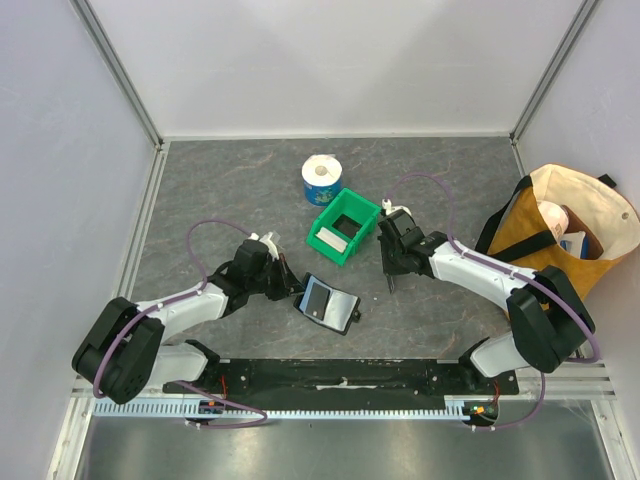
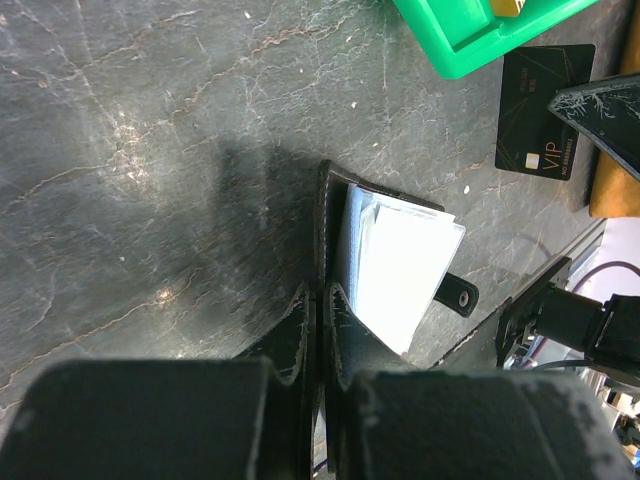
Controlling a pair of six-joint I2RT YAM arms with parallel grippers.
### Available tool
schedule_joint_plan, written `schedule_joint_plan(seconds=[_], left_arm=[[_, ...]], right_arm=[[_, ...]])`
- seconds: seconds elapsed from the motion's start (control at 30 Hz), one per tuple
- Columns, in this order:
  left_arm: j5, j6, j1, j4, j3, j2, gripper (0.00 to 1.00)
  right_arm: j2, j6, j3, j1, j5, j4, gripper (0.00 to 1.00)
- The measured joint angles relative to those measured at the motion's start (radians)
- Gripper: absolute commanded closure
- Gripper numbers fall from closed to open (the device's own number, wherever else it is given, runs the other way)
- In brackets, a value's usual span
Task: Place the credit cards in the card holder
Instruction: Turn over the card slot in the card holder.
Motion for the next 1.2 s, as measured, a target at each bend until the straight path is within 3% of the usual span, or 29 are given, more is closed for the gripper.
schedule_joint_plan(seconds=[0.47,0.57,0.63,0.83,0.93,1.03,1.2], left_arm=[[0.001,0.0,-0.005,0.002,-0.024,0.0,0.98],[0.001,-0.001,-0.006,0.002,-0.026,0.0,0.98],[0.001,-0.001,-0.006,0.002,-0.026,0.0,0.98],[0.0,-0.003,-0.006,0.008,-0.032,-0.003,0.98],[-0.009,-0.022,-0.011,0.023,-0.064,-0.023,0.98],[-0.039,-0.068,-0.04,0.041,-0.129,-0.073,0.98],[-0.123,-0.179,-0.138,0.047,-0.231,-0.214,0.98]], right_arm=[[0.023,-0.017,0.0,0.0,-0.01,-0.002,0.83],[0.024,-0.021,0.0,0.0,-0.009,-0.003,0.9],[0.024,-0.025,0.0,0.0,-0.009,-0.005,1.0],[0.008,-0.031,0.0,0.001,-0.013,-0.017,1.0],[-0.079,-0.008,-0.011,0.01,-0.036,-0.02,1.0],[-0.232,0.062,-0.046,0.076,-0.047,0.027,1.0],[-0.324,0.224,-0.092,0.343,0.041,0.19,1.0]])
